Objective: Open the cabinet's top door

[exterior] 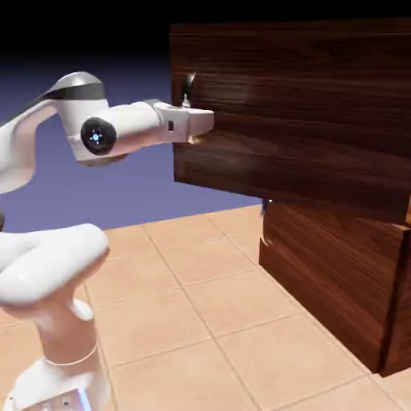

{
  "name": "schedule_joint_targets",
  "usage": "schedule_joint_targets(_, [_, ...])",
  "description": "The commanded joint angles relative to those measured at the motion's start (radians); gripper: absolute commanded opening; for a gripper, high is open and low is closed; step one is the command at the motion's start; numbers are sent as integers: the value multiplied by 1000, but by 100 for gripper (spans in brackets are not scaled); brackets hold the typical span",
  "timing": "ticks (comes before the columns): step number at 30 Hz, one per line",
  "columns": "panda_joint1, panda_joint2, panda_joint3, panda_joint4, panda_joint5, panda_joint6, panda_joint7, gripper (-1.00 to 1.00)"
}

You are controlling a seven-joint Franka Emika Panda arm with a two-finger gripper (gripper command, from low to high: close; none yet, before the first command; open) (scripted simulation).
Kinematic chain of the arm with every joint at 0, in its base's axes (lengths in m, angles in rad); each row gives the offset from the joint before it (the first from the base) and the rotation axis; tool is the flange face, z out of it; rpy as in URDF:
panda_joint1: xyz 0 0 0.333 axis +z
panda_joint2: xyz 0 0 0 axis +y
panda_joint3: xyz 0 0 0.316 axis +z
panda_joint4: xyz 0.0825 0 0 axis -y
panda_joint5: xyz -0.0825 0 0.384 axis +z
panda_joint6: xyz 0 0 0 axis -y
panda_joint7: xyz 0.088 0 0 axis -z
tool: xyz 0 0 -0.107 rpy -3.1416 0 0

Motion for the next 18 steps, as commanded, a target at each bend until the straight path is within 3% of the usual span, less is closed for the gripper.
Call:
schedule_joint_targets(1, [0,7,-36,-8,-30,-24,-12,-100])
schedule_joint_targets(18, [7,352,-652,68,-601,-434,-272,-100])
